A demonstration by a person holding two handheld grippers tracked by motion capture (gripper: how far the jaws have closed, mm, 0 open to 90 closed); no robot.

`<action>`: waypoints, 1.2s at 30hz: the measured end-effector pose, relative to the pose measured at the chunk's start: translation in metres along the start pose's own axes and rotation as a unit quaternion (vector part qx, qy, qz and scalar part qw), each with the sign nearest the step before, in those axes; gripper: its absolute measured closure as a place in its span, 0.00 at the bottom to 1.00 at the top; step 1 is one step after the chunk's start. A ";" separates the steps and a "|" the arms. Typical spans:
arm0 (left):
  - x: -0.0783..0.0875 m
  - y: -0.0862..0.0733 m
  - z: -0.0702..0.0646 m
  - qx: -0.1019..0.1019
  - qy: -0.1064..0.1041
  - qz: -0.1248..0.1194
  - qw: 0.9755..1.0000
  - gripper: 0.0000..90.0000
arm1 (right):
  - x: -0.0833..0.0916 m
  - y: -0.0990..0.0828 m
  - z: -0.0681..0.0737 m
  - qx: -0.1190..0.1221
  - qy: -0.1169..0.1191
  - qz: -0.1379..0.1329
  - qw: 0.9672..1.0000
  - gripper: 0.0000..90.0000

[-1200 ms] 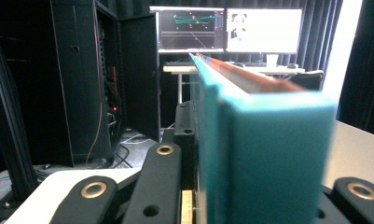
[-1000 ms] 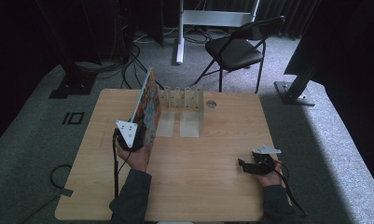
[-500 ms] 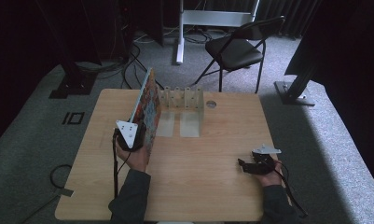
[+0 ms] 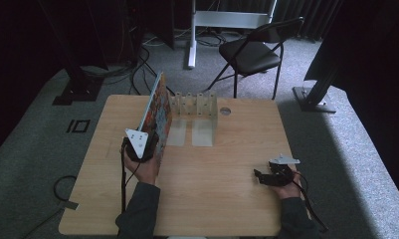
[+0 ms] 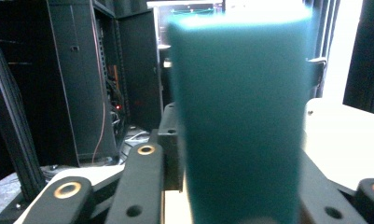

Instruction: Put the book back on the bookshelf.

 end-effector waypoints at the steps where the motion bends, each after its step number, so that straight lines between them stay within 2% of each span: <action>1: 0.000 0.000 0.000 -0.001 -0.001 -0.001 1.000 0.72 | 0.000 0.000 0.000 0.000 0.000 0.000 1.000 0.25; 7: 0.003 0.002 -0.002 -0.001 -0.002 -0.007 1.000 0.67 | 0.000 0.000 0.000 0.000 0.000 0.000 1.000 0.25; 9: 0.003 0.002 -0.002 0.008 -0.012 -0.002 1.000 0.64 | 0.000 0.000 0.000 0.000 0.000 0.000 1.000 0.25; 13: 0.004 0.004 0.000 0.019 -0.012 -0.001 1.000 0.56 | 0.000 0.000 0.000 0.000 0.000 0.000 1.000 0.25; 15: 0.005 0.005 0.000 0.021 -0.018 0.000 1.000 0.53 | 0.000 0.000 0.000 0.000 0.000 0.000 1.000 0.25; 20: 0.005 0.006 0.000 0.018 -0.018 0.004 1.000 0.47 | 0.000 0.000 0.000 0.001 0.000 0.000 1.000 0.25; 23: 0.005 0.005 0.001 0.024 -0.020 0.013 0.999 0.43 | 0.000 0.000 0.000 0.000 0.000 0.000 1.000 0.25; 31: 0.008 0.004 0.001 0.026 -0.037 0.022 0.999 0.40 | 0.000 0.000 0.000 0.000 0.000 0.000 1.000 0.25; 36: 0.012 0.001 0.004 0.028 -0.037 0.025 0.999 0.39 | 0.000 0.000 0.000 0.001 0.000 0.000 1.000 0.25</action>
Point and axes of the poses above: each handheld gripper's, and its own axes: x roughly backward along the jaws, y roughly out of its top, z roughly to its left, the point moved 5 cm from there along -x, roughly forward along the jaws, and after that the axes turned 3 degrees about x, right-handed, at the moved point
